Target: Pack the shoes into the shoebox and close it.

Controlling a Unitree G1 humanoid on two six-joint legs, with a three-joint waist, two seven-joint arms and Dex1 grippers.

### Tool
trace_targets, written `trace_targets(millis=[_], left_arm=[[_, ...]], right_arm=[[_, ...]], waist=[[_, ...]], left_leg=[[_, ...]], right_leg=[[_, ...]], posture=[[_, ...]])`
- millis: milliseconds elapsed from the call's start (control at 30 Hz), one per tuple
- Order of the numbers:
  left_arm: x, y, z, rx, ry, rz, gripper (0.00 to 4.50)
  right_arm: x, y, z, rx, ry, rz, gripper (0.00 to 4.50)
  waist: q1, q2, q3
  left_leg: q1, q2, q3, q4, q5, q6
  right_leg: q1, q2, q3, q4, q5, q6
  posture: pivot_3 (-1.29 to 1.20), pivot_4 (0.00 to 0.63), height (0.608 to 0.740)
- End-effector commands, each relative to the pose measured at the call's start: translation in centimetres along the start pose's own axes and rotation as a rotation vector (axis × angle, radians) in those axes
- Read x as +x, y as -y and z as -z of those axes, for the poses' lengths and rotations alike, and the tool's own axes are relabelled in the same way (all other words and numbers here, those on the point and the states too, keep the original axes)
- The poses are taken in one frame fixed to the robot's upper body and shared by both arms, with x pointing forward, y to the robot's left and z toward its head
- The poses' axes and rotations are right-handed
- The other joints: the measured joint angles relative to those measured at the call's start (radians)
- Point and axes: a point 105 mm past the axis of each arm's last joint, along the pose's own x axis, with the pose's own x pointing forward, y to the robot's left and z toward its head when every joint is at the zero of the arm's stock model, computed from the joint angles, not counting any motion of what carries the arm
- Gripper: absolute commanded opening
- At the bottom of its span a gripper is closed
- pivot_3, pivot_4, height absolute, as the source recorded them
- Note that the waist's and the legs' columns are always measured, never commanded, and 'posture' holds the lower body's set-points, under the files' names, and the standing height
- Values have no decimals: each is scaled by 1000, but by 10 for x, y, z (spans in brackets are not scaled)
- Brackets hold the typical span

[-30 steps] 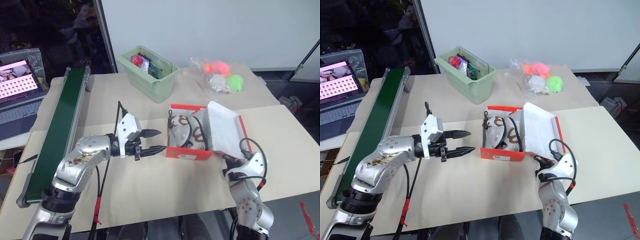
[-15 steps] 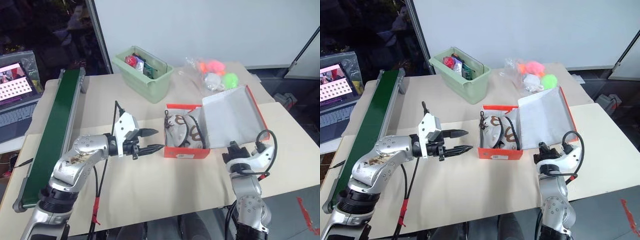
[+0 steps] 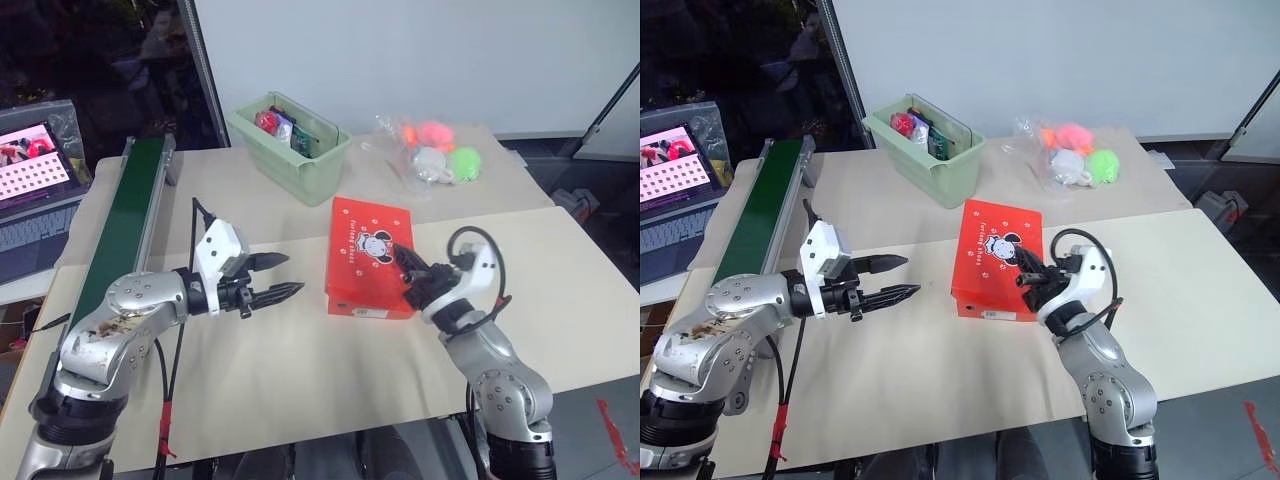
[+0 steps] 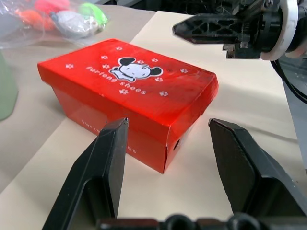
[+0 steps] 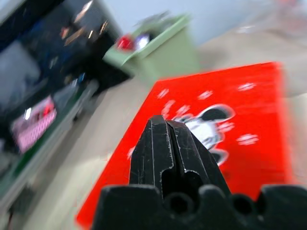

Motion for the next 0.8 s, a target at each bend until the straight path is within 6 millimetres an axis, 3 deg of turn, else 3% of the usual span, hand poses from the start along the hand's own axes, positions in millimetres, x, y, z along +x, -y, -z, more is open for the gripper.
trace_targets(millis=[33, 300, 400, 567, 800], left_arm=[[-2, 2, -12, 39, 29, -6, 2873], [0, 5, -10, 30, 31, 4, 2873], [1, 6, -10, 29, 33, 7, 2873], [2, 8, -10, 27, 39, 6, 2873], [1, 8, -10, 28, 43, -10, 2873]], right_arm=[[18, -23, -16, -133, -47, -93, 50], [53, -24, 29, -171, -254, -60, 50], [64, -13, 44, -178, -341, -10, 50], [76, -9, 51, -215, -413, -11, 50], [75, -11, 50, -211, -436, -30, 50]], waist=[[-4, 0, 0], [0, -1, 0], [-4, -1, 0], [-3, 0, 0], [-6, -1, 0]], left_leg=[[0, 0, 0, 0, 0, 0], [0, 2, 0, -1, -1, -1], [-1, 1, 1, -1, -1, -1], [0, 1, 0, -1, -1, -1], [1, 1, 0, -1, -1, -1]], right_leg=[[0, 0, 0, 0, 0, 0], [-1, 4, -1, 1, 0, -3], [-2, 2, 0, 1, 0, -3], [-1, 3, -1, 1, 0, -3], [-1, 3, 0, 2, 0, -3]], posture=[[0, 150, 740], [0, 150, 740], [0, 150, 740], [0, 150, 740], [0, 150, 740]])
